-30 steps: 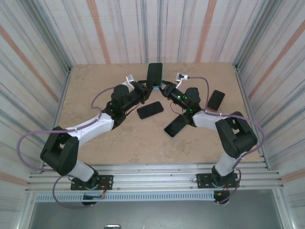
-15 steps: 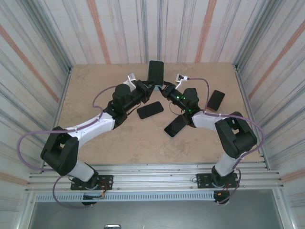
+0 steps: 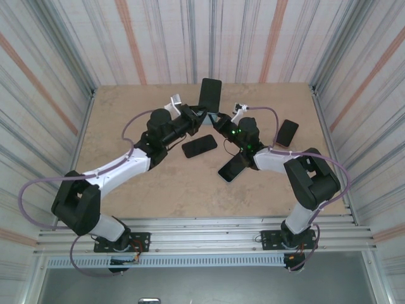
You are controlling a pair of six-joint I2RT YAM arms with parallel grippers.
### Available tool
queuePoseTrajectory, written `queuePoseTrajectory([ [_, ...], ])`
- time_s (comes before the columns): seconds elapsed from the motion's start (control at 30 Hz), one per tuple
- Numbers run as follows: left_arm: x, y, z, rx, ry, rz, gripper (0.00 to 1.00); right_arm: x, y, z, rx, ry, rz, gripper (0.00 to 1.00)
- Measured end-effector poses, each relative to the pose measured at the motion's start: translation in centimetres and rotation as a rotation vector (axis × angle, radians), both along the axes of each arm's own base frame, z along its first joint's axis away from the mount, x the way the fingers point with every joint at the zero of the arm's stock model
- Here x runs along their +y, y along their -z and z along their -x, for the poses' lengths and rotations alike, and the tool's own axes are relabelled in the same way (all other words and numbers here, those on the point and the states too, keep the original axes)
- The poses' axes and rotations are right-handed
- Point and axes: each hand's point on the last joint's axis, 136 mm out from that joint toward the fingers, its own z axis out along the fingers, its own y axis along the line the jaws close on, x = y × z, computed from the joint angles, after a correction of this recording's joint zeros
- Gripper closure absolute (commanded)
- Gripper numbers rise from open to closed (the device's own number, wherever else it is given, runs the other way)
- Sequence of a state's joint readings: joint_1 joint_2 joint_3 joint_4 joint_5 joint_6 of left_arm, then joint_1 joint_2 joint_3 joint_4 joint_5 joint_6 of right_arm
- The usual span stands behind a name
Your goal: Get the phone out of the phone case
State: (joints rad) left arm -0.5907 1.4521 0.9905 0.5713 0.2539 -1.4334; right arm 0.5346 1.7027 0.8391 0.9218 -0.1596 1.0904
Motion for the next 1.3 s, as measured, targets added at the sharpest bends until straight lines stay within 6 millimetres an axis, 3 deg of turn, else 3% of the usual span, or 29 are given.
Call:
queuePoseTrajectory([
  [0.13, 4.0, 1.1, -0.8, 0.013, -0.036, -0.039, 1.0, 0.0, 0.7, 0.0, 0.02, -0.001, 0.013, 0.91],
  [0.3, 8.9, 4.4, -1.4, 0.063, -0.08, -0.104, 1.0, 0.8, 2.6, -0.1, 0.069, -0.015, 0.042, 0.91],
  [0.67, 18.3, 12.6, -2.3, 0.19, -0.161, -0.215, 1.0, 6.7, 4.2, 0.5, 0.136, -0.123, 0.065, 0.9],
  [1.03, 24.6, 20.6, -3.6, 0.319, -0.197, -0.276, 1.0, 12.4, 5.6, 1.1, 0.197, -0.206, 0.102, 0.9],
  [1.3, 26.4, 24.3, -3.8, 0.371, -0.201, -0.296, 1.0, 15.7, 7.0, 1.6, 0.24, -0.25, 0.114, 0.89],
])
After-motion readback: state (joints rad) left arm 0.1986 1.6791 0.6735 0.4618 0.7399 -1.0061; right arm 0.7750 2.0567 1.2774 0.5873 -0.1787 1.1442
